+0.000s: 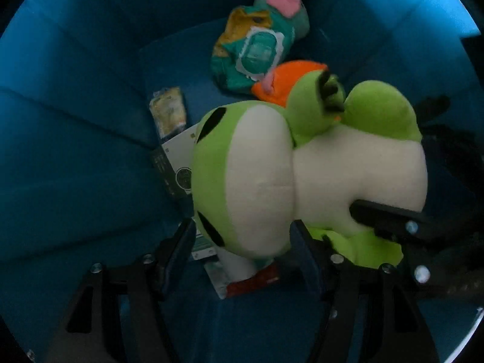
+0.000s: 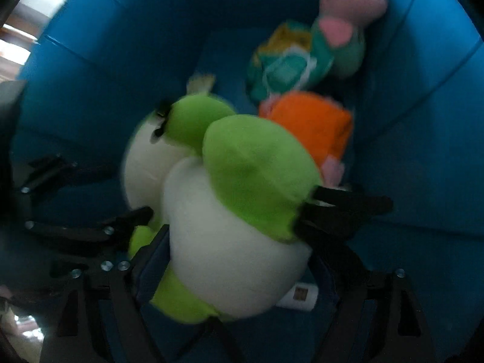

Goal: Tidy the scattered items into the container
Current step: 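Lower the frog plushes into the blue crate and open both grippers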

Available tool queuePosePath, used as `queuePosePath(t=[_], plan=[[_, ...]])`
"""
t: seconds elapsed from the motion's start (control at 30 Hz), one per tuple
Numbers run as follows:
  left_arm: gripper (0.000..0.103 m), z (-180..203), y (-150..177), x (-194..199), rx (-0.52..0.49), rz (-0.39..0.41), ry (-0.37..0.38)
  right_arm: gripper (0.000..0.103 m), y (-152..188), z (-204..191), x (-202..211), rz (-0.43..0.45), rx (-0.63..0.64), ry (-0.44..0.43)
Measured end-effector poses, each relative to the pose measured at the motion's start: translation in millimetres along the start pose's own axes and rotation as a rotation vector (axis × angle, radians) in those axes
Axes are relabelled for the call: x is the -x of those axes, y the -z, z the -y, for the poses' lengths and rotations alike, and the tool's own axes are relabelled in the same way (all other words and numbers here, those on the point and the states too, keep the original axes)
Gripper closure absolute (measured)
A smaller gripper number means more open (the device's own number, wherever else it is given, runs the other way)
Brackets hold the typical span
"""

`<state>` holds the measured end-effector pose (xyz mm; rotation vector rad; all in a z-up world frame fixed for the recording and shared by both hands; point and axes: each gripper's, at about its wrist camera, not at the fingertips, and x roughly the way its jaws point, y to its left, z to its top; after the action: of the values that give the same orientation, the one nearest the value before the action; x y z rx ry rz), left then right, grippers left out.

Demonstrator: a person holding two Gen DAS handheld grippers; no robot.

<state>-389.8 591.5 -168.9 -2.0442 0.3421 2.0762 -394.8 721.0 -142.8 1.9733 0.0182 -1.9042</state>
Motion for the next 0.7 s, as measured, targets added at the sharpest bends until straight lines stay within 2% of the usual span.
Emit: queuePosePath(t=[0.1, 0.2, 0.37, 0.53, 0.7], plan=[[0.04, -2, 1, -12, -0.037, -0.046, -0.038, 0.018, 13, 4, -4, -0.021, -0.002, 0.012], [0.039, -1, 2, -13, -0.038, -0.064, -0.04, 0.016, 14, 5, -7, -0.036, -0.005, 0.027], [0.039, 0, 4, -13, -0.034, -0.064, -0.036, 0.014, 20, -1, -10, -0.085, 0.033, 0.121], [0.038, 1, 4, -5, -0.04, -0.041, -0.041, 0.007, 26, -8, 6, -0.057, 0.06, 0.15], [0.038, 1, 12, 11, -0.035, -0.014, -0.03, 0.005, 34, -17, 20, -0.032, 0.104, 0.19]])
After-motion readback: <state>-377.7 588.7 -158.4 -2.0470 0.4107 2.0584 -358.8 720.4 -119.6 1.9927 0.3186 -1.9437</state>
